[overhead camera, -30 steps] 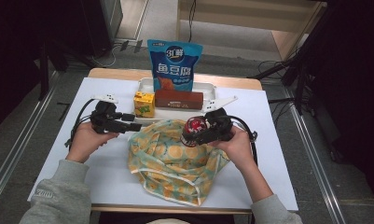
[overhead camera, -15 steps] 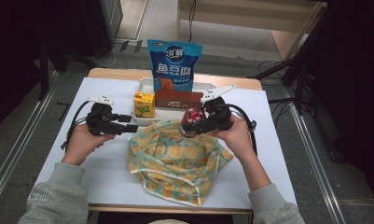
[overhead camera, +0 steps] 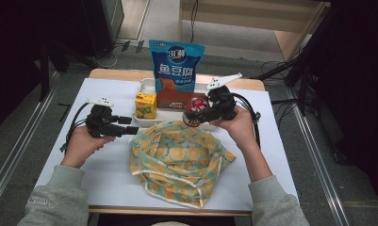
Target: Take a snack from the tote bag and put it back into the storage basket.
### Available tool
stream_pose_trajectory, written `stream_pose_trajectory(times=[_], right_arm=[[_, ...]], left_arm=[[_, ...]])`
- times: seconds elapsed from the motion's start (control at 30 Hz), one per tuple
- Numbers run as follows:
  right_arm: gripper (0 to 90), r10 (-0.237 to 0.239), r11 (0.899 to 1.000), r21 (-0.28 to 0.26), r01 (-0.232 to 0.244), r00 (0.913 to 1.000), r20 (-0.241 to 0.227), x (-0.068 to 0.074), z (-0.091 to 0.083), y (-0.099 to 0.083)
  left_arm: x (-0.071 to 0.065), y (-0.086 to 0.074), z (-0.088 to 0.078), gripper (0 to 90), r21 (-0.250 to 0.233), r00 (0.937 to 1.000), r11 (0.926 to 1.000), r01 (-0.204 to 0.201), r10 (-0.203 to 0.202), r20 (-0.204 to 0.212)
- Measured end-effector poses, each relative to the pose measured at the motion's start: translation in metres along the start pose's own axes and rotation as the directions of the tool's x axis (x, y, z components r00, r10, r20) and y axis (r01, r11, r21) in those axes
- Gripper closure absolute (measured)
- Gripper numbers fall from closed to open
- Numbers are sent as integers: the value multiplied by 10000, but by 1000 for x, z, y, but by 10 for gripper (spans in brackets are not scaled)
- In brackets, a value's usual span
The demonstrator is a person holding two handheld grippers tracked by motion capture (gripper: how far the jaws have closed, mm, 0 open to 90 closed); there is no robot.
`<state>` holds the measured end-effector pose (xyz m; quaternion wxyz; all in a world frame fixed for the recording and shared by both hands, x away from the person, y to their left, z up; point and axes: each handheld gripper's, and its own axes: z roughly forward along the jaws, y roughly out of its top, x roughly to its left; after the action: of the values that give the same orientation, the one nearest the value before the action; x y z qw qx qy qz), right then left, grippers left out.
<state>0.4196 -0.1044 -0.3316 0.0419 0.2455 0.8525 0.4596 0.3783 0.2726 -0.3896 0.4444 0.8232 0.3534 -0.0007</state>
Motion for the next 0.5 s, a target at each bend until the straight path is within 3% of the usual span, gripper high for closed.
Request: stream_pose_trajectory(times=[0.5], right_arm=[[232,305,9995,91,-309,9984,472,-24,14,0]], left_arm=[[2,-2,-1,357,-95,10000,10000,-6,7,48]])
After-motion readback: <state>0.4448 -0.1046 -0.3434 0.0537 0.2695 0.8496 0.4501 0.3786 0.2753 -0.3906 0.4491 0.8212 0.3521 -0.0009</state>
